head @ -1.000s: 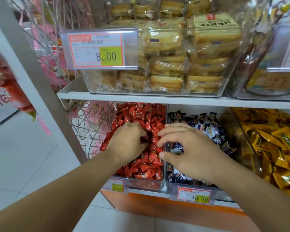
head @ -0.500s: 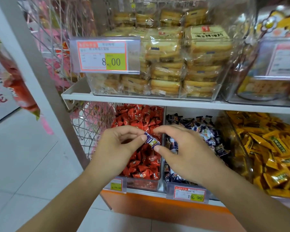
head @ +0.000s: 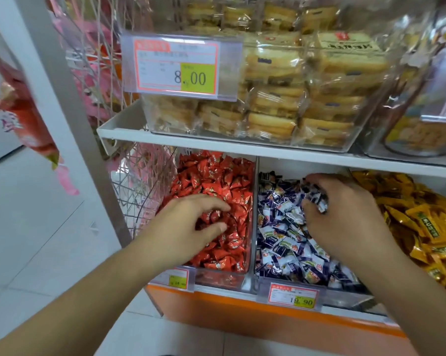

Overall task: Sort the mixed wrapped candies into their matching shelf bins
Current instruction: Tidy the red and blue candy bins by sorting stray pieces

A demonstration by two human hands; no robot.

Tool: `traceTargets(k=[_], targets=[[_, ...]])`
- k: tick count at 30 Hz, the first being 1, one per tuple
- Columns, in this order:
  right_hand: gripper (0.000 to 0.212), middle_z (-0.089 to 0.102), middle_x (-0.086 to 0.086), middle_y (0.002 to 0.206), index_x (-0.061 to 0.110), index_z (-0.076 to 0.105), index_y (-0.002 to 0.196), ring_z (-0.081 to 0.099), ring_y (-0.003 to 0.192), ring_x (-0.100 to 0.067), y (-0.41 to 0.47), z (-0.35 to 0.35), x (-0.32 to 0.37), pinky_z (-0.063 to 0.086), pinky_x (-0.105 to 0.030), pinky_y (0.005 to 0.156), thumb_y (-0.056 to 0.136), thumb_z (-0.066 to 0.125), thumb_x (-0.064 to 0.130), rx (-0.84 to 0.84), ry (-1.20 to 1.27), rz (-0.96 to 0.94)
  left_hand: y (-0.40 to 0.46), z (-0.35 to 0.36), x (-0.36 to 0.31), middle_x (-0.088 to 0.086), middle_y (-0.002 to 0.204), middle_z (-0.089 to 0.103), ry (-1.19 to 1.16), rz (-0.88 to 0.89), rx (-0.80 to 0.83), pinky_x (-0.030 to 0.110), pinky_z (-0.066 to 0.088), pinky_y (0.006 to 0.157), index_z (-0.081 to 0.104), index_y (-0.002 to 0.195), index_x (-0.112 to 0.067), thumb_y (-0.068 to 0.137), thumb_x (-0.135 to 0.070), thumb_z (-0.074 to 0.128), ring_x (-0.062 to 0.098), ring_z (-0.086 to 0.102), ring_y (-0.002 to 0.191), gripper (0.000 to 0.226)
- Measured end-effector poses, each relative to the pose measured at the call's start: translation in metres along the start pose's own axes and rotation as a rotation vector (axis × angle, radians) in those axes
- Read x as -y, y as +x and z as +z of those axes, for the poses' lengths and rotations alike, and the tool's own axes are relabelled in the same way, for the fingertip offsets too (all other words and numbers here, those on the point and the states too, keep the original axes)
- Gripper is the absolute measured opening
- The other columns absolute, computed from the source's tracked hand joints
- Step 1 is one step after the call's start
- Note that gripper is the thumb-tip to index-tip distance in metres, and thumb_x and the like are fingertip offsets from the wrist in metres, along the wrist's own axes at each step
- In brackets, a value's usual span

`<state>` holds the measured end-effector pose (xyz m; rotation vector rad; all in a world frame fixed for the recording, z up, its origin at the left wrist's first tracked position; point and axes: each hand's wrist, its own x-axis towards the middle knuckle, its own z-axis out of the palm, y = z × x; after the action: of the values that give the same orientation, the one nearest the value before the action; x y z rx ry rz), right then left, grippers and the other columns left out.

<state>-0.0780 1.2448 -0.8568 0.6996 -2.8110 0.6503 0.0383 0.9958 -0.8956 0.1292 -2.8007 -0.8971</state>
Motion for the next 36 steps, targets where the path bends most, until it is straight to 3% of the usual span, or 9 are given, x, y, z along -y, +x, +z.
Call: traceTargets(k=[3,5,6,8,11,15,25,33,36], targets=[[0.043,0.056,0.017,0.143,0.035,0.058,0.142,0.047,0.137,-0.006,-0.009,0.007,0.017,0.033,-0.022,0.114,0.1,0.064,0.036,0.121,0.148,-0.185,0.004,0.019,0.006,-0.025,0.159,0.033,0.179,0.11,0.261,0.039,0.02,0.126,0.051,0.144,-0.049,0.093,-0.067,0.055,-0.001,0.019,0.151,0.054],[0.04,0.049,0.029,0.146,0.041,0.058,0.141,0.031,0.144,0.008,-0.013,0.019,0.03,0.019,-0.013,0.119,0.101,0.062,0.038,0.259,0.21,-0.345,0.01,0.03,0.011,-0.023,0.165,0.017,0.296,0.142,0.356,0.05,0.006,0.127,0.047,0.144,-0.052,0.091,-0.074,0.049,0.004,-0.001,0.155,0.058],[0.039,0.048,0.032,0.146,0.042,0.06,0.14,0.023,0.146,0.012,-0.013,0.025,0.032,0.011,-0.008,0.118,0.101,0.062,0.038,0.33,0.21,-0.408,0.015,0.031,0.013,-0.022,0.166,0.016,0.346,0.153,0.373,0.053,0.004,0.126,0.048,0.142,-0.053,0.09,-0.074,0.05,0.006,-0.002,0.156,0.057],[0.033,0.049,0.032,0.145,0.04,0.067,0.133,0.013,0.149,0.012,-0.01,0.037,0.03,0.007,-0.011,0.12,0.1,0.064,0.041,0.397,0.187,-0.479,0.025,0.028,0.015,-0.022,0.158,0.027,0.412,0.188,0.381,0.056,0.012,0.125,0.057,0.135,-0.049,0.089,-0.069,0.056,0.008,0.009,0.153,0.05],[0.026,0.054,0.035,0.136,0.041,0.074,0.119,0.016,0.147,0.012,-0.004,0.042,0.021,0.019,-0.035,0.126,0.095,0.069,0.049,0.399,0.224,-0.45,0.039,0.022,0.021,-0.023,0.134,0.043,0.504,0.29,0.333,0.051,0.033,0.112,0.07,0.115,-0.043,0.089,-0.057,0.065,0.005,0.03,0.139,0.03],[0.028,0.056,0.038,0.131,0.042,0.075,0.114,0.02,0.146,0.011,-0.001,0.042,0.015,0.022,-0.041,0.125,0.091,0.068,0.057,0.394,0.235,-0.456,0.05,0.018,0.034,-0.024,0.135,0.048,0.599,0.346,0.322,0.047,0.038,0.104,0.074,0.111,-0.041,0.09,-0.052,0.066,0.005,0.031,0.138,0.025],[0.026,0.061,0.036,0.126,0.041,0.075,0.107,0.03,0.142,0.014,0.005,0.037,0.01,0.023,-0.043,0.125,0.087,0.073,0.057,0.365,0.276,-0.468,0.064,-0.002,0.048,-0.025,0.137,0.054,0.604,0.325,0.225,0.046,0.033,0.112,0.074,0.11,-0.04,0.093,-0.048,0.067,0.005,0.038,0.136,0.02],[0.023,0.06,0.032,0.131,0.038,0.076,0.111,0.029,0.142,0.015,0.003,0.032,0.014,0.021,-0.035,0.126,0.091,0.074,0.049,0.377,0.277,-0.444,0.051,-0.006,0.034,-0.027,0.141,0.055,0.398,0.281,0.193,0.033,0.006,0.123,0.069,0.121,-0.045,0.094,-0.041,0.07,-0.006,0.031,0.142,0.027],[0.024,0.06,0.032,0.131,0.037,0.076,0.113,0.029,0.141,0.016,0.003,0.032,0.014,0.021,-0.032,0.126,0.091,0.074,0.049,0.375,0.282,-0.453,0.043,-0.004,0.026,-0.026,0.143,0.053,0.34,0.343,0.24,0.033,0.012,0.124,0.069,0.121,-0.046,0.094,-0.041,0.069,-0.008,0.028,0.144,0.028]])
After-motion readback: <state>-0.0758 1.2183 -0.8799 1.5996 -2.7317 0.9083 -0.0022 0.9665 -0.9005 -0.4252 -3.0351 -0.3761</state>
